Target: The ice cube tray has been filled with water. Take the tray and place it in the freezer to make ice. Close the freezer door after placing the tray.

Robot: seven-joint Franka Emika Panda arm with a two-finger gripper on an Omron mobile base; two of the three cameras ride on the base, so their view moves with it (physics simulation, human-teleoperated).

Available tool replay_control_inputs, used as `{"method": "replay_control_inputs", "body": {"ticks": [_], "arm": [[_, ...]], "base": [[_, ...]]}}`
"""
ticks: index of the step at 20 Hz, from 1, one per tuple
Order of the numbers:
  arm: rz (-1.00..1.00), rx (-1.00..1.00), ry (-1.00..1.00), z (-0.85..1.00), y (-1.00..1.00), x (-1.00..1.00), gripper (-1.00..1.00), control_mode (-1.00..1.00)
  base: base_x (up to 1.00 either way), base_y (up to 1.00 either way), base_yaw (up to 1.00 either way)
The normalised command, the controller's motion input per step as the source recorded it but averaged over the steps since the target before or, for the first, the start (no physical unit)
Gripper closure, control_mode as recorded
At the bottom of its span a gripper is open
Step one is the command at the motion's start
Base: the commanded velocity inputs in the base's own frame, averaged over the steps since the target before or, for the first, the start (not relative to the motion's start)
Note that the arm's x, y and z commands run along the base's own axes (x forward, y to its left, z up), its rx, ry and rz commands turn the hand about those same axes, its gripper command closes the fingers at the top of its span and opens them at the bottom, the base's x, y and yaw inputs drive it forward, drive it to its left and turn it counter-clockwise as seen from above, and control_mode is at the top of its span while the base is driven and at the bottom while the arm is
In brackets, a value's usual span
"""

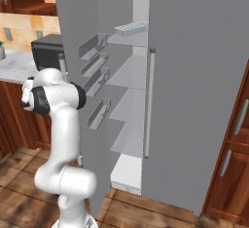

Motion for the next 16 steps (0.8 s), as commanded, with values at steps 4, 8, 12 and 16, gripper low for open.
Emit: {"method": "replay_control_inputs", "body": {"ticks": [4,8,12,16], "arm": [[-0.44,-0.3,0.0,-0.22,-1.0,0.0,-1.0,-1.0],[-0.43,-0.29,-0.03,-0.09,-1.0,0.0,-1.0,-1.0],[-0.35,-0.23,-0.02,0.0,-1.0,0.0,-1.0,-1.0],[-0.11,-0.1,-0.07,0.01,-0.78,0.01,-1.0,-1.0]], "base": [[0.0,0.0,0.0],[0.0,0.0,0.0],[0.0,0.0,0.0],[0.0,0.0,0.0]]}}
